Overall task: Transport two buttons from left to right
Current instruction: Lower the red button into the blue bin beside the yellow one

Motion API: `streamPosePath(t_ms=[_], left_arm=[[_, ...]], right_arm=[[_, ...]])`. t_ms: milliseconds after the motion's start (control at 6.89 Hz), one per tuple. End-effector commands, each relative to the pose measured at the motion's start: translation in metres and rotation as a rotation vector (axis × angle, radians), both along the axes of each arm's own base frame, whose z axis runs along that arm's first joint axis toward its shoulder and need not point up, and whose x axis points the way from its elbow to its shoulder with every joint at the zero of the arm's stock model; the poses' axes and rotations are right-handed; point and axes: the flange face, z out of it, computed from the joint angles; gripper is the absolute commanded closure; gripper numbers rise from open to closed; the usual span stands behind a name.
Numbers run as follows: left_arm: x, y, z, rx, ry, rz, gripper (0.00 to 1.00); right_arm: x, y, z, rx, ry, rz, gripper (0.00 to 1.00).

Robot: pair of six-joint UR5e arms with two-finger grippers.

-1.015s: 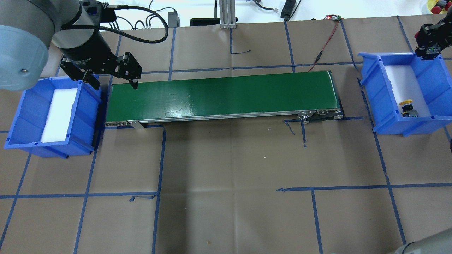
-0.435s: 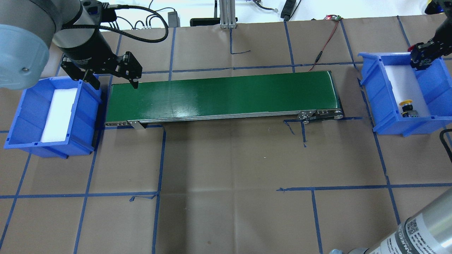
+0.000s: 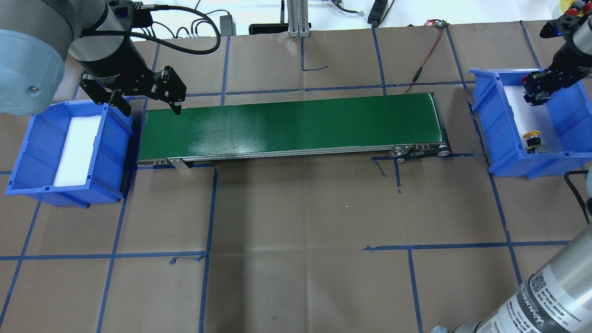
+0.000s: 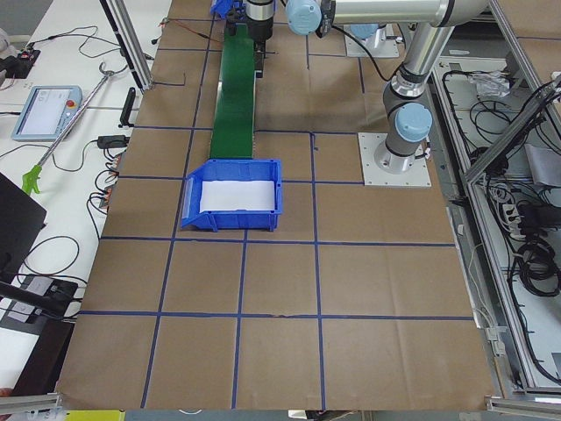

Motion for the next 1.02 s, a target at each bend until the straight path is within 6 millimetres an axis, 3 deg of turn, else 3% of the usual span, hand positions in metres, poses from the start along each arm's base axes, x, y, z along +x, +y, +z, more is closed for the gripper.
streamPosePath(t_ms=[0, 290, 435, 580, 725, 870], left_arm=[[0.0, 0.001, 0.002, -0.004, 0.001, 0.0, 0.0], [0.0, 0.002, 0.003, -0.007, 0.001, 0.0, 0.0], [0.0, 0.002, 0.003, -0.007, 0.001, 0.0, 0.0], [0.0, 0.002, 0.003, -0.007, 0.001, 0.0, 0.0], [0.0, 0.002, 0.003, -0.007, 0.001, 0.0, 0.0], [0.0, 0.002, 0.003, -0.007, 0.001, 0.0, 0.0]], right_arm=[[0.005, 0.007, -0.027, 0.035, -0.017, -0.001, 0.95], [0.005, 0.007, -0.034, 0.026, -0.011, -0.004, 0.92], [0.005, 0.007, -0.034, 0.024, -0.016, -0.008, 0.51], [0.006, 0.005, -0.033, 0.013, -0.028, -0.013, 0.19], [0.007, 0.003, -0.029, 0.005, -0.028, -0.018, 0.01], [0.006, 0.002, -0.024, -0.003, -0.024, -0.019, 0.01]])
